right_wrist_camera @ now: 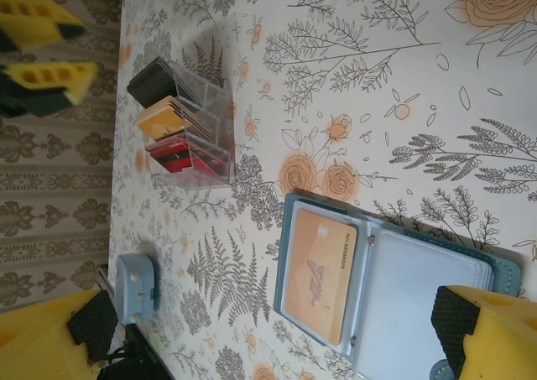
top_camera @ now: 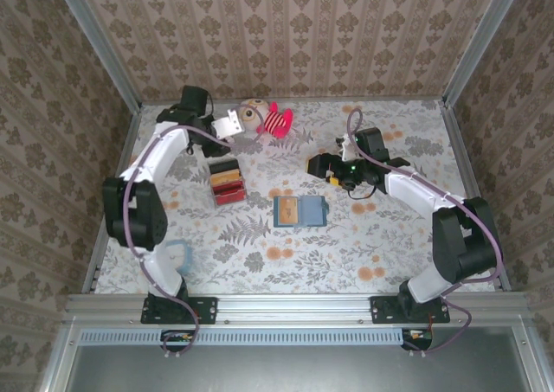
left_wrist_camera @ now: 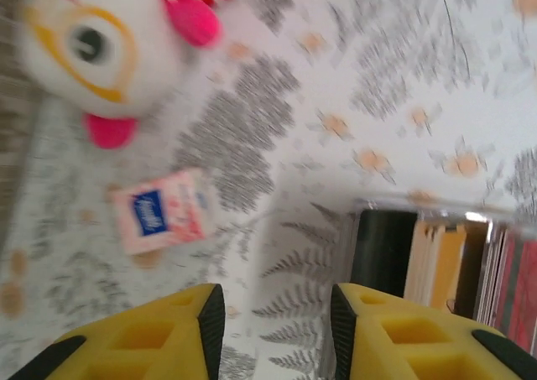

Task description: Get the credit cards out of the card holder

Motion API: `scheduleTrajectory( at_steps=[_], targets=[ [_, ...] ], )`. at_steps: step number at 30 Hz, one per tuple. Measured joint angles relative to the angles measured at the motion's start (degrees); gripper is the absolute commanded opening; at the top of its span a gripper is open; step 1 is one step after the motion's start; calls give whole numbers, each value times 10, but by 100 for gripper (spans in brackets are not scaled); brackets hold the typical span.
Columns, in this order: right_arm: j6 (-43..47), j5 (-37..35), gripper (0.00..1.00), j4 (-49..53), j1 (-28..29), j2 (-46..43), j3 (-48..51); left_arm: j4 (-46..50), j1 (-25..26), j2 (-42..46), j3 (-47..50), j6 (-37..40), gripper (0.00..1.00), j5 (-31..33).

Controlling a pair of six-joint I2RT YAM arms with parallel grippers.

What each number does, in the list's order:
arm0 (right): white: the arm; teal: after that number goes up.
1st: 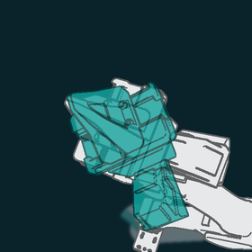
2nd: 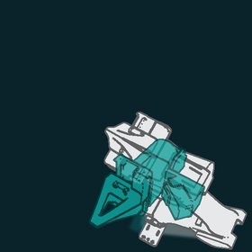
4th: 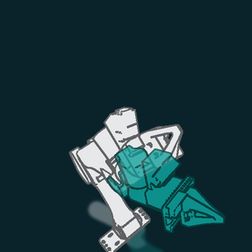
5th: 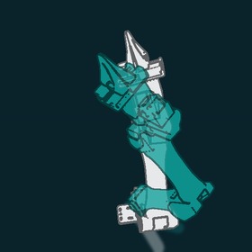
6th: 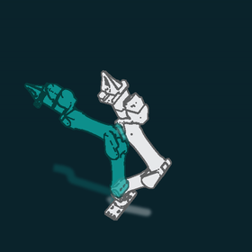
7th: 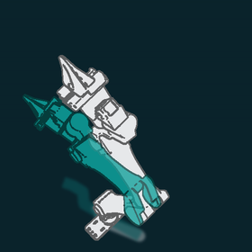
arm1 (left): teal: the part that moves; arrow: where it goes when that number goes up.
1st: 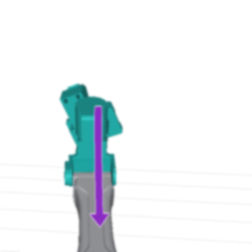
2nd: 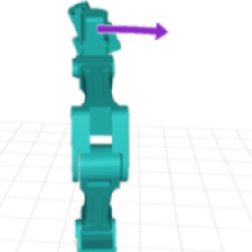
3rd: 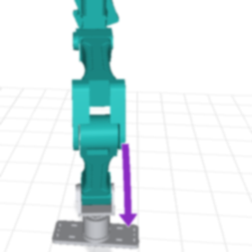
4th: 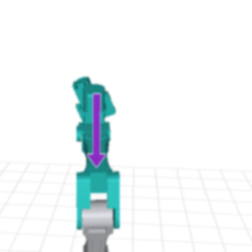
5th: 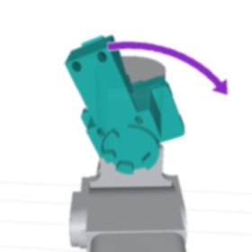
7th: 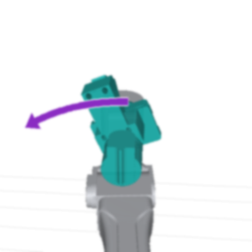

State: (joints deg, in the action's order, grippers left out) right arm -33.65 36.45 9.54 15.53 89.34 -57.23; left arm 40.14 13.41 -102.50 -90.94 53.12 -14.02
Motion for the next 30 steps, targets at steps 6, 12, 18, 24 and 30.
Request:
scheduleTrajectory(
  at_steps=[6,12,18,24,30],
  targets=[
    [-12,-2,96,2,25,9,-12,-133,2,98,66,-198,82,-12],
    [-20,-14,84,19,86,41,-26,-205,35,134,131,-399,100,-12],
    [-55,-27,60,30,129,95,-35,-215,73,138,174,-578,100,13],
    [-81,-61,49,44,135,127,-33,-202,125,137,179,-696,100,84],
    [-77,-96,37,57,135,127,-30,-225,197,137,243,-766,100,123]
  ],
)
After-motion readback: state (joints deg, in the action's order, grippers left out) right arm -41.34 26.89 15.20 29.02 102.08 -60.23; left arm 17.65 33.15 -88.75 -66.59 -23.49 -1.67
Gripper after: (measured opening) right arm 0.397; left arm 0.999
